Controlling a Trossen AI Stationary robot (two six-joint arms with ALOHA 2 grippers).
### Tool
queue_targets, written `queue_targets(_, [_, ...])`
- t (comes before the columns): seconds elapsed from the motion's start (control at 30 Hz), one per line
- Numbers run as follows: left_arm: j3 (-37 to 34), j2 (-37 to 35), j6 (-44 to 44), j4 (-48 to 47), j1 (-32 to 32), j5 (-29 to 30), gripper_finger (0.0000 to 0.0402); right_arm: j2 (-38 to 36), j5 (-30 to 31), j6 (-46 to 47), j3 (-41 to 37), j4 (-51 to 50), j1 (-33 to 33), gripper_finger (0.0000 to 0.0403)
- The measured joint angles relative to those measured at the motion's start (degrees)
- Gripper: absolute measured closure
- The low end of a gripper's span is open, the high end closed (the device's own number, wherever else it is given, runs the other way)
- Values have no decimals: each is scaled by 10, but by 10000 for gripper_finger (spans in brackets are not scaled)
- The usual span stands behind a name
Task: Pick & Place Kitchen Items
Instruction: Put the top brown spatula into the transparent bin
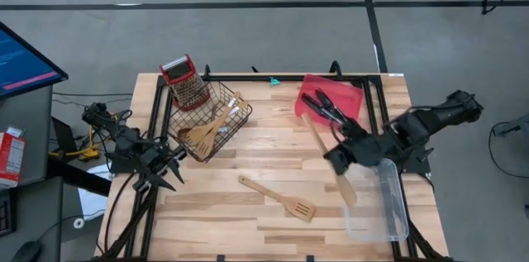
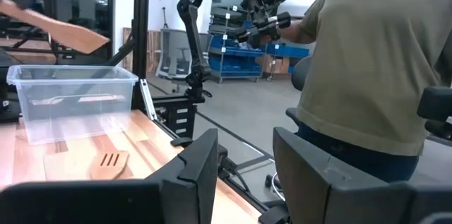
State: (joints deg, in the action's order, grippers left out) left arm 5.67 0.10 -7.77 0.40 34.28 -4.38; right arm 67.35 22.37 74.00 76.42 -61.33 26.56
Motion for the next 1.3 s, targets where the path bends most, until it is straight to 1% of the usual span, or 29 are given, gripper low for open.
queue_targets(0.07, [0,0,0,0,0,0,284,-6,25,13,0,-3,37,300])
queue_targets(0.17, [0,0,3,0,0,0,284,-8,106,53,0,-45,104,300])
queue_targets(0.27, [0,0,27,0,0,0,284,-6,170,138,0,-134,173,300])
queue_targets(0.33, [0,0,41,0,0,0,284,1,195,206,0,-201,214,300])
queue_targets(0.43, [0,0,45,0,0,0,284,23,226,280,0,-279,265,300])
queue_targets(0.47, [0,0,45,0,0,0,284,31,239,290,-1,-290,280,300])
queue_targets(0.53, [0,0,45,0,0,0,284,46,270,272,-11,-282,301,300])
queue_targets(0.6, [0,0,45,0,0,0,284,61,283,272,-25,-285,312,300])
queue_targets(0.67, [0,0,44,0,0,1,284,76,279,284,-38,-287,316,300])
queue_targets(0.8, [0,0,43,0,0,5,284,116,250,311,-62,-287,316,300])
queue_targets(0.93, [0,0,43,1,0,5,284,147,226,375,-87,-287,340,300])
queue_targets(1.07, [0,0,43,1,0,5,284,172,216,461,-109,-287,369,300])
queue_targets(1.17, [0,0,43,1,0,5,284,192,183,497,-115,-287,384,300])
queue_targets(1.3, [0,0,43,1,0,5,284,220,144,509,-115,-287,398,300])
